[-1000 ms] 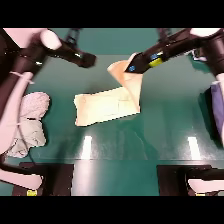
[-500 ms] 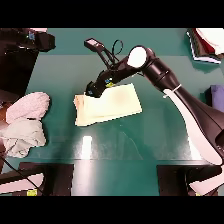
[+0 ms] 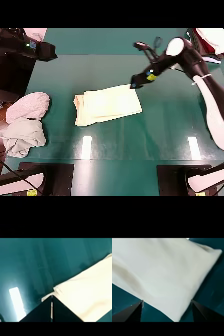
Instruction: Fold the shirts.
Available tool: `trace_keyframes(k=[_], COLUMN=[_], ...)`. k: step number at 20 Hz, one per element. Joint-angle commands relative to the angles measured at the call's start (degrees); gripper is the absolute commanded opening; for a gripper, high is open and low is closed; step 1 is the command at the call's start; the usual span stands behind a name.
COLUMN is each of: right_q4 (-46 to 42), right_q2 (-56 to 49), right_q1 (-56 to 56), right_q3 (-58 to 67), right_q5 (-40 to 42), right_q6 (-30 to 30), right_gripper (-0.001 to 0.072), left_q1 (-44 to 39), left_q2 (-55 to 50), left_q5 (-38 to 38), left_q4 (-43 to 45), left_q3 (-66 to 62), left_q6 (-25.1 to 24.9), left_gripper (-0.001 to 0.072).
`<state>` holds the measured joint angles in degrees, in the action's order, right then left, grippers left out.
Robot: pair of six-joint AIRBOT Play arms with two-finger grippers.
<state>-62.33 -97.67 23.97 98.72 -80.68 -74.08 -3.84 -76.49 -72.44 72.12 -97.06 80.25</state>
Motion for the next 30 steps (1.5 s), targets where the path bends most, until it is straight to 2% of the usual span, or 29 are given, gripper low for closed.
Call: trace_keyframes(k=[1,3,5,6,8,13,15,16,18,19,24,28,30], right_q4=[10.27,13.49,17.25,20.22,24.85,25.81,27.02,28.44,30.97,31.47,28.81,20.11,17.92], right_q2=[0.04,-0.87,-3.34,-5.01,-7.87,-11.19,-11.13,-11.13,-11.08,-10.82,-2.05,9.57,14.38], right_q1=[-10.25,-13.51,-14.29,-13.79,-11.82,-5.53,-3.93,-3.74,-3.89,-4.37,-11.15,-23.21,-30.97], right_q3=[-10.12,-14.47,-16.26,-16.24,-16.24,-16.24,-16.22,-16.22,-16.22,-16.22,-16.26,-16.26,-16.26], right_q5=[6.01,9.97,9.14,7.58,7.28,8.63,10.45,11.04,10.93,10.56,12.68,18.08,19.30], right_q6=[-0.17,0.24,1.09,3.04,4.85,6.08,8.04,8.92,10.86,11.13,11.02,4.81,3.98], right_gripper=[0.0662,0.0663,0.0654,0.0615,0.0612,0.0598,0.0481,0.0379,0.0077,0.0017,0.0016,0.0016,0.0016], left_q1=[0.00,0.00,0.00,0.00,0.00,0.00,0.00,0.00,0.00,-0.02,-0.52,-5.05,-7.65], left_q2=[0.07,0.07,0.07,0.07,0.07,0.09,0.09,0.09,0.09,0.09,0.09,0.09,0.09], left_q5=[0.42,1.84,3.39,3.98,4.92,5.07,4.52,4.26,3.72,3.32,2.47,2.99,4.26], left_q4=[-1.64,-1.73,-2.56,-3.67,-5.84,-7.04,-7.06,-7.10,-8.17,-8.85,-11.23,-11.28,-11.26], left_q3=[2.49,2.49,2.49,2.49,2.49,2.49,2.49,2.49,2.47,2.49,2.49,2.49,2.49], left_q6=[-0.81,-0.79,-0.79,-0.79,-0.87,-1.36,-1.33,-1.27,-1.27,-1.25,-1.20,-1.27,-1.27], left_gripper=[0.0029,0.0029,0.0029,0.0029,0.0030,0.0029,0.0029,0.0029,0.0029,0.0029,0.0029,0.0029,0.0029])
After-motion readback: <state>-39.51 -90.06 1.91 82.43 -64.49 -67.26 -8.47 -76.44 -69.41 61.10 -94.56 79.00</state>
